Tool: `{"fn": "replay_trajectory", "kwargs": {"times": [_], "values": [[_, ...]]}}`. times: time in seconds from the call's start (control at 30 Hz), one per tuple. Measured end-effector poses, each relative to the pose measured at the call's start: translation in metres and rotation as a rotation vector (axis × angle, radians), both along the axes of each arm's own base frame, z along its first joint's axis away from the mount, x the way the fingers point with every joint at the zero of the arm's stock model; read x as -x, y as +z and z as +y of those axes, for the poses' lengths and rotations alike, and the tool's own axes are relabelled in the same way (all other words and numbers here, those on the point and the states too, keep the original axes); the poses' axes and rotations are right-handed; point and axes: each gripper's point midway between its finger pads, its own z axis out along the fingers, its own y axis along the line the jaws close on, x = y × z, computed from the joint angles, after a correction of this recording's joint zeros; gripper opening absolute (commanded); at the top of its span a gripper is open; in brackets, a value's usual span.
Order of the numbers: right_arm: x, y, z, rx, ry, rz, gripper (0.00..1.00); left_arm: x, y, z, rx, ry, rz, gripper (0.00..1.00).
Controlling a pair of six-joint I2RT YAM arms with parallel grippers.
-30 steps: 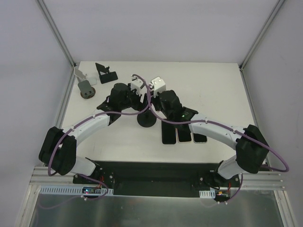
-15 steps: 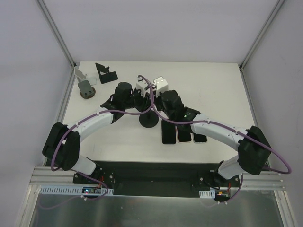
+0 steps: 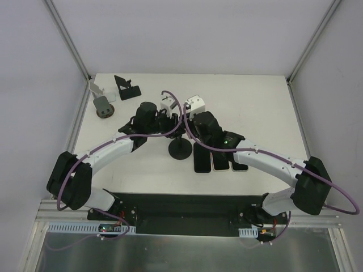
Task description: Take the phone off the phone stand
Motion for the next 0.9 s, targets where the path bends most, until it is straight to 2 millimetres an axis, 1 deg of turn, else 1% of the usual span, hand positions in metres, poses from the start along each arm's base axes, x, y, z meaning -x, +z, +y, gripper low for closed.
{"fn": "replay_trajectory", "kwargs": {"times": [0.17, 0.33, 0.4, 0.5, 0.6, 0.73, 0.87, 0.9], "values": [[0.002, 0.003, 0.005, -0.036, -0.003, 0.032, 0.01, 0.01, 0.001, 0.011, 0.007, 0.039, -0.009, 0.0], [0.0, 0.003, 0.022, -0.048, 0.016, 0.067, 0.01, 0.015, 0.002, 0.026, -0.002, 0.118, -0.034, 0.0], [-0.006, 0.004, 0.026, -0.048, 0.0, 0.066, 0.01, 0.017, 0.001, 0.03, -0.011, 0.15, -0.041, 0.0], [-0.015, 0.007, 0.034, -0.044, -0.017, 0.062, 0.01, 0.02, 0.001, 0.03, -0.023, 0.183, -0.05, 0.0], [-0.023, 0.008, 0.042, -0.038, -0.031, 0.062, 0.01, 0.018, 0.003, 0.033, -0.038, 0.236, -0.072, 0.0], [-0.03, 0.006, 0.051, -0.037, -0.031, 0.063, 0.01, 0.015, 0.001, 0.039, -0.053, 0.287, -0.082, 0.0], [-0.036, 0.011, 0.057, -0.064, -0.017, 0.041, 0.01, 0.015, 0.001, 0.042, -0.059, 0.302, -0.085, 0.0], [-0.045, 0.016, 0.052, -0.062, -0.031, 0.015, 0.01, 0.016, 0.001, 0.043, -0.061, 0.303, -0.084, 0.0]]}}
